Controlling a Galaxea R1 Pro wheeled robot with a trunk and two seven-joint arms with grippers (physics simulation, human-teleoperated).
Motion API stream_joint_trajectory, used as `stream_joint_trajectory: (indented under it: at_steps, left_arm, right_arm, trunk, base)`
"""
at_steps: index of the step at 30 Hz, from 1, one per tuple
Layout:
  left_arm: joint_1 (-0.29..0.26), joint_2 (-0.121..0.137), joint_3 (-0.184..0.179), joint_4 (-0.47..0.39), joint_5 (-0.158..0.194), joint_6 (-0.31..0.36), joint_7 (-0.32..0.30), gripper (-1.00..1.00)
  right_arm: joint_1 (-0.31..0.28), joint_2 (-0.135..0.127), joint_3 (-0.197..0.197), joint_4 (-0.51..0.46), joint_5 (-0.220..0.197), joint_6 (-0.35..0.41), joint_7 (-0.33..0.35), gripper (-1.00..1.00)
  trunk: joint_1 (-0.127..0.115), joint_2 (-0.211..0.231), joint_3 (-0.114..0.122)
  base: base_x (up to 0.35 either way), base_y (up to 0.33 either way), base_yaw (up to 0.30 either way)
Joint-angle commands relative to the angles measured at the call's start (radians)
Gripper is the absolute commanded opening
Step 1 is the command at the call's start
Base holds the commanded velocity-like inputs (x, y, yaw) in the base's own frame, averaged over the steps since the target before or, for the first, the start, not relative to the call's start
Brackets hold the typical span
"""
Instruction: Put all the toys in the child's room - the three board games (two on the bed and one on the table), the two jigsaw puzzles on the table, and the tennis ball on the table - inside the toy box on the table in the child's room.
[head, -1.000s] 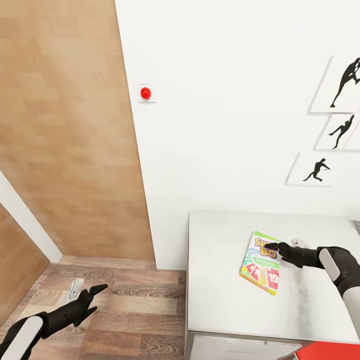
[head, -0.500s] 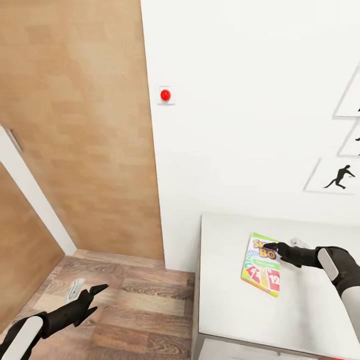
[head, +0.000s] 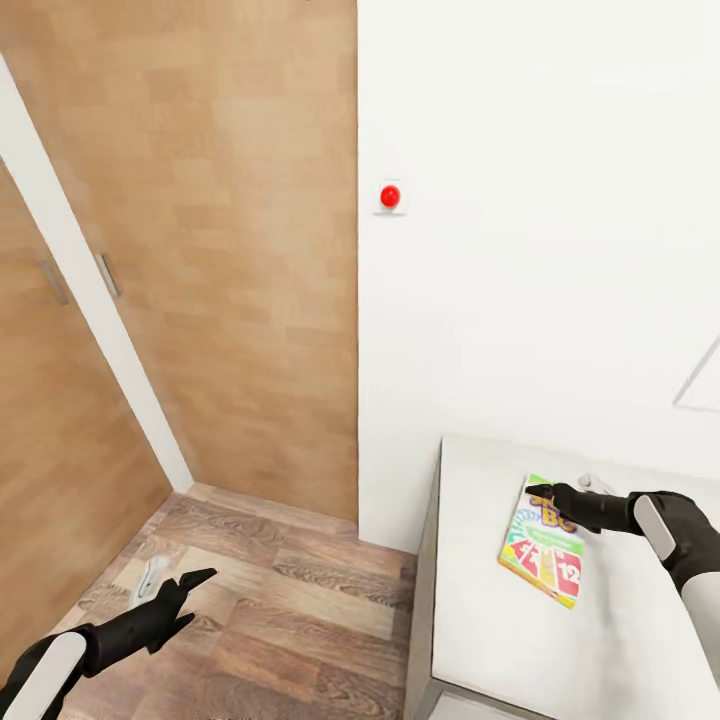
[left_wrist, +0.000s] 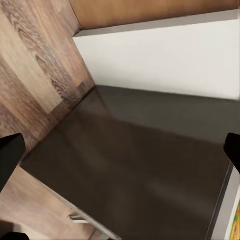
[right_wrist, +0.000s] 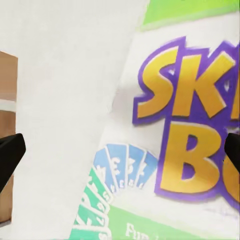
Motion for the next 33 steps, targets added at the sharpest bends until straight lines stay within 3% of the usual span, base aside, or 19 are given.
stream_joint_trajectory:
  at_steps: [1,5,8,10,13,20,25,33]
  left_arm:
    - [-0.001,0.000,0.002,0.000,-0.002,0.006,-0.003,1.00]
    - [-0.001,0.000,0.002,0.000,-0.002,0.006,-0.003,1.00]
    - [-0.001,0.000,0.002,0.000,-0.002,0.006,-0.003,1.00]
    - [-0.001,0.000,0.001,0.000,-0.002,0.006,-0.002,1.00]
    - [-0.001,-0.001,0.000,0.000,-0.001,0.007,-0.003,1.00]
    - [-0.001,-0.002,0.000,0.000,0.000,0.006,-0.003,1.00]
    - [-0.001,-0.002,0.001,0.000,0.000,0.006,-0.003,1.00]
    - [-0.001,-0.002,0.001,-0.001,0.001,0.006,-0.004,1.00]
  right_arm:
    - [0.000,0.000,-0.004,-0.001,0.002,0.006,0.003,1.00]
    - [0.001,-0.004,-0.010,-0.006,0.002,0.008,0.003,1.00]
    - [0.010,-0.038,-0.014,-0.050,0.002,0.011,0.001,1.00]
    - [0.021,-0.075,-0.015,-0.073,0.001,0.016,0.000,1.00]
    - [0.028,-0.094,-0.016,-0.084,-0.003,0.021,-0.001,1.00]
    - [0.030,-0.092,-0.016,-0.068,-0.004,0.023,-0.005,1.00]
    - [0.018,-0.085,-0.010,0.059,-0.003,0.014,-0.034,1.00]
    - [0.014,-0.073,-0.009,0.105,-0.004,0.008,-0.043,1.00]
  trunk:
    - [0.000,-0.001,-0.001]
    - [0.000,-0.001,0.000]
    - [0.000,-0.001,0.000]
    - [0.000,-0.001,0.000]
    - [0.000,-0.001,0.000]
    - [0.000,-0.001,0.001]
    - [0.000,-0.001,0.001]
    - [0.000,-0.001,0.001]
  base:
    - [0.000,0.000,0.135]
    - [0.000,0.000,0.062]
    - [0.000,0.000,0.013]
    - [-0.020,-0.004,0.005]
    - [-0.152,-0.053,0.002]
    - [-0.193,-0.074,-0.093]
    - [-0.031,-0.012,-0.092]
    - [-0.004,-0.002,-0.013]
